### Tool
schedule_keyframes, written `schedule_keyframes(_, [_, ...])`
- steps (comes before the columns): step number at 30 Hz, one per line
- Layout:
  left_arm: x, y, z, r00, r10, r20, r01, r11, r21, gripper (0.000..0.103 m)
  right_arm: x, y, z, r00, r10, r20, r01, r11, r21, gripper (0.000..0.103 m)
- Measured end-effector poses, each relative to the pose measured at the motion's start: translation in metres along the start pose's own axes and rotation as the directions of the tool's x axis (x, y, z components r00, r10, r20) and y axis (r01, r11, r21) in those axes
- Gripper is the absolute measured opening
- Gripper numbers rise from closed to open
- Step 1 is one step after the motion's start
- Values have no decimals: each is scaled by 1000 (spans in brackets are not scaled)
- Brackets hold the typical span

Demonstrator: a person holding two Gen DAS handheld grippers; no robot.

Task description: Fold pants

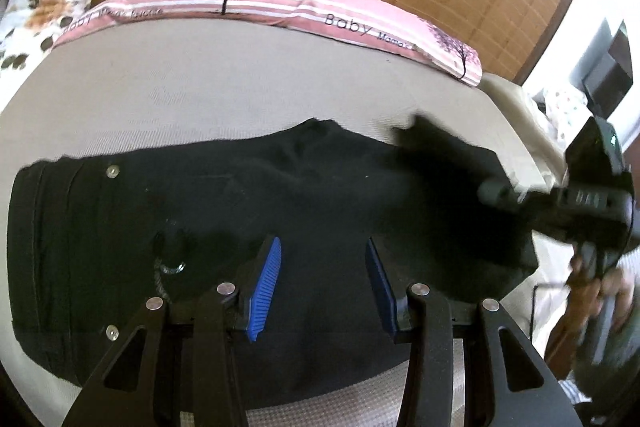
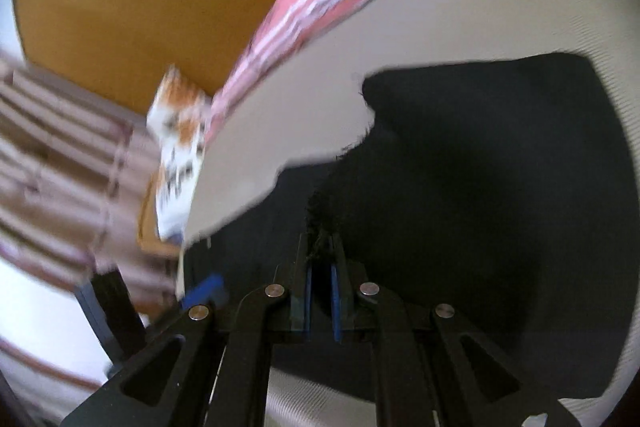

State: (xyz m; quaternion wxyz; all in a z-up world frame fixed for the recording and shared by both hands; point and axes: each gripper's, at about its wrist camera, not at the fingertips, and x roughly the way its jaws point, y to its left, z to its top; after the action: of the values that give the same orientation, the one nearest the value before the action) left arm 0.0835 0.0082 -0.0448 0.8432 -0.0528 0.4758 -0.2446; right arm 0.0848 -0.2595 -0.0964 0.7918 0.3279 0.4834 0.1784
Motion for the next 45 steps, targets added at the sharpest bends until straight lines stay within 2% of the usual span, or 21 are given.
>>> schedule_keyframes(6, [-3,11,-7,999,-46,-10,45,998,-38,45,44,19,-32,989,-64,-134,49,993,-111,9])
schedule_keyframes(12, [3,6,-7,993,-113,-32,111,993,-47,45,51,30,-51,973,-158,-171,112,962,-249,9])
schedule_keyframes(14, [5,3,-7,991,-128,-46,126,991,-45,45,49,32,-55,967,-188,-170,133,947,-292,12])
schedule_keyframes(18, [8,-4,-6,984,-163,-75,160,986,-47,45,38,40,-56,971,-172,-166,115,945,-306,38])
schedule_keyframes(22, [14,-5,-6,960,-248,-127,235,966,-109,45,-3,31,-48,991,-112,-78,92,971,-222,42])
schedule_keyframes(24, [21,-5,-7,937,-307,-166,282,946,-162,45,-21,22,-43,992,-122,-28,115,976,-184,45])
schedule_keyframes(28, [34,-7,-10,908,-350,-228,300,926,-227,45,-50,0,-38,988,-145,47,150,983,-106,45])
schedule_keyframes(34, [50,-7,-13,886,-373,-276,294,911,-288,45,-58,-19,-35,986,-150,72,151,988,-17,45])
schedule_keyframes(38, [69,-9,-17,862,-395,-317,292,899,-327,45,-59,-25,-34,987,-140,85,139,990,18,45])
schedule_keyframes(42, [78,-12,-13,843,-442,-307,317,869,-379,45,-59,-29,-33,987,-133,95,130,991,35,46])
schedule_keyframes(45, [79,-14,-13,839,-453,-301,326,862,-388,45,-56,-33,-32,987,-127,96,122,991,54,47])
